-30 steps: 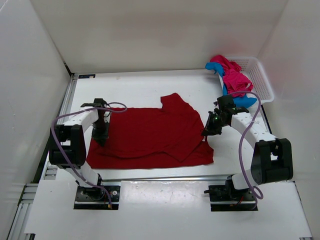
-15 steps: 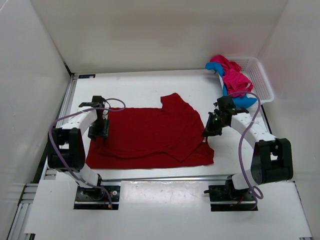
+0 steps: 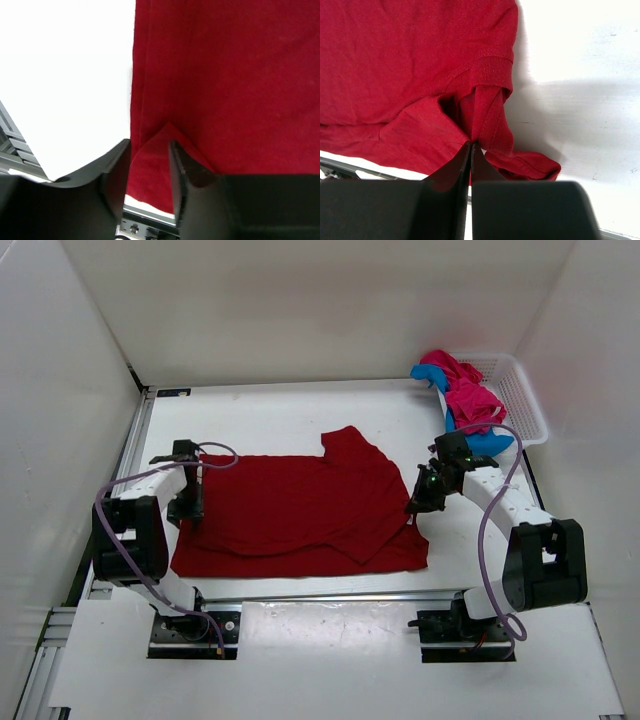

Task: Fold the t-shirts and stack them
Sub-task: Fold the flattened tshirt in 1/3 of the way

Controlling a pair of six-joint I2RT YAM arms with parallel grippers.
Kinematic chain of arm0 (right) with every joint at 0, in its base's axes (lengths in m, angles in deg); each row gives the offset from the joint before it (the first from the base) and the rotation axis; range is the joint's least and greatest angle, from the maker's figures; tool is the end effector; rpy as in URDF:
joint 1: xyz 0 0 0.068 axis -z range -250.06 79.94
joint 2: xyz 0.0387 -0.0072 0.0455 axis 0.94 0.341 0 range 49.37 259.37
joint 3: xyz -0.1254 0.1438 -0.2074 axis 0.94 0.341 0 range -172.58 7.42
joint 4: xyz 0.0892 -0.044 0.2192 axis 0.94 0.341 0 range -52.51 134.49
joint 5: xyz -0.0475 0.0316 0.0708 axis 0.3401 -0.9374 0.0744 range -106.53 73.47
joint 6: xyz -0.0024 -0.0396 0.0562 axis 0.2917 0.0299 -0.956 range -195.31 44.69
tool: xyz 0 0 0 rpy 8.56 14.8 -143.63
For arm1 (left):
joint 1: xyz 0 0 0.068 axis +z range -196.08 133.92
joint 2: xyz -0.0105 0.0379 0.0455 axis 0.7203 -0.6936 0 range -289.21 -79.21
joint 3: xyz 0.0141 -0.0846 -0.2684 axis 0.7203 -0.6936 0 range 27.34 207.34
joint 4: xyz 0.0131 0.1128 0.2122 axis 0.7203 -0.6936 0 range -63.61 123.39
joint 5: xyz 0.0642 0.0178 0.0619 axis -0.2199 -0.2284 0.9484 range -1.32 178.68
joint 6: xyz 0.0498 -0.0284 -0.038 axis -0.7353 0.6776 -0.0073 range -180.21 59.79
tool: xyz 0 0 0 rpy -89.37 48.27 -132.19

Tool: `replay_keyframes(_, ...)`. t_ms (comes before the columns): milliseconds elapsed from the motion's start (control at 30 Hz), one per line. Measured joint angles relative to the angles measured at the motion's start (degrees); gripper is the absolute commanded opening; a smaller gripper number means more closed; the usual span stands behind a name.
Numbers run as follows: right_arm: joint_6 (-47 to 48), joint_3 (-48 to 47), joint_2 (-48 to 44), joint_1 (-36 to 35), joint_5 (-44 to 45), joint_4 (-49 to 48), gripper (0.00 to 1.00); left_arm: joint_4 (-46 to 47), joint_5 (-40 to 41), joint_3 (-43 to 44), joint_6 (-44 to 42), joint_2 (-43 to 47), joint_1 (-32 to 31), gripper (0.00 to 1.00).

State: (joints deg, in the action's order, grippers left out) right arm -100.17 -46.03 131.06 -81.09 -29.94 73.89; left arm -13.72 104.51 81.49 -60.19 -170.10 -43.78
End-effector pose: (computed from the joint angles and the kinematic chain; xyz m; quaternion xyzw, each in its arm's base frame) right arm 0.2526 0.0625 0.2156 0.0913 0.9650 0.1756 0.1722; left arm 0.2515 0.0252 0.1748 -0.0274 0.9887 0.1386 0.0504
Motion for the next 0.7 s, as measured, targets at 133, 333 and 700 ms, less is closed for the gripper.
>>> replay_keyframes(133, 0.39, 0.0, 0.0, 0.0, 0.02, 0.57, 0.0, 0.59, -0.48, 0.0, -0.02, -1.73, 0.37, 0.42)
replay_keyframes(333, 1.64, -0.02, 0.04, 0.0, 0.44, 2.01, 0.0, -0.31, -4.17, 0.76, -0.07, -3.82, 0.39, 0.47)
replay_keyframes(700, 2.86, -0.55, 1.66, 0.0, 0.63, 2.97, 0.0, -0.92, -6.54, 3.37, -0.04, -6.6, 0.63, 0.3)
